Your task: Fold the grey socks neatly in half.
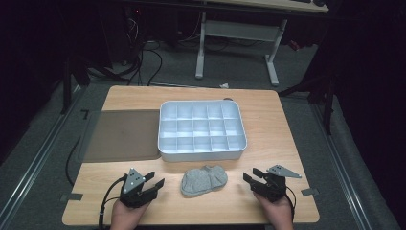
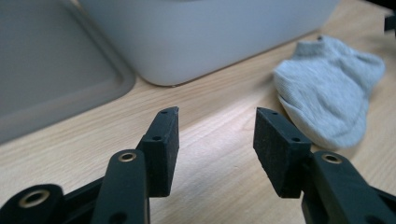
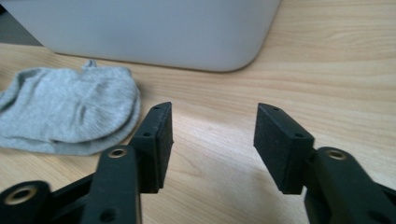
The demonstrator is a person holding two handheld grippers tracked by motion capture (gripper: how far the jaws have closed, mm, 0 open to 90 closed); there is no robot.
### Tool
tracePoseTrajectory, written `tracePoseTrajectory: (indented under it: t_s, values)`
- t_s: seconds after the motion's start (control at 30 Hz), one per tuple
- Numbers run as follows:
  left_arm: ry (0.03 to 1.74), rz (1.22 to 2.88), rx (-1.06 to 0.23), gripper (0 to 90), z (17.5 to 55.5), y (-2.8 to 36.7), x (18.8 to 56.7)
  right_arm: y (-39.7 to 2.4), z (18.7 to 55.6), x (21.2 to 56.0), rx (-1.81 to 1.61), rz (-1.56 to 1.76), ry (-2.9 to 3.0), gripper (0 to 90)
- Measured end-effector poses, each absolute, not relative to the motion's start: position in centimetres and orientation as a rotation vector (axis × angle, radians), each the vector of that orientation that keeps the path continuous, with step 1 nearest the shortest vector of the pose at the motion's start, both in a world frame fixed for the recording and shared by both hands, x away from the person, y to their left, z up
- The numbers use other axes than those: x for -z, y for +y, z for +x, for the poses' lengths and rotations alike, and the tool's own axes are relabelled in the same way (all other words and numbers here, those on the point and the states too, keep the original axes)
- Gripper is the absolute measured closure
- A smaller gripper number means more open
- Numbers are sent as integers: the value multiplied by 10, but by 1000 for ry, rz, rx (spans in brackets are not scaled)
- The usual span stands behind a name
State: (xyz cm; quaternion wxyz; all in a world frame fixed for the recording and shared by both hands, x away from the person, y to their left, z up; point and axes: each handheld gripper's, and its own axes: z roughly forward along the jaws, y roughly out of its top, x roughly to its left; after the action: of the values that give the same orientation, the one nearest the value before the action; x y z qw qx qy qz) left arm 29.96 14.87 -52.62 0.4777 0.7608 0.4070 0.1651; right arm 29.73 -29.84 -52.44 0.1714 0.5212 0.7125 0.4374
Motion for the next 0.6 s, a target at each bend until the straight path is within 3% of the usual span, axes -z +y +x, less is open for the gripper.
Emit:
tracePoseTrajectory:
  t_s: [0.6]
  values:
    - [1015, 1886, -406, 502, 299, 142, 528, -290, 288, 520, -1205, 1403, 2027, 444]
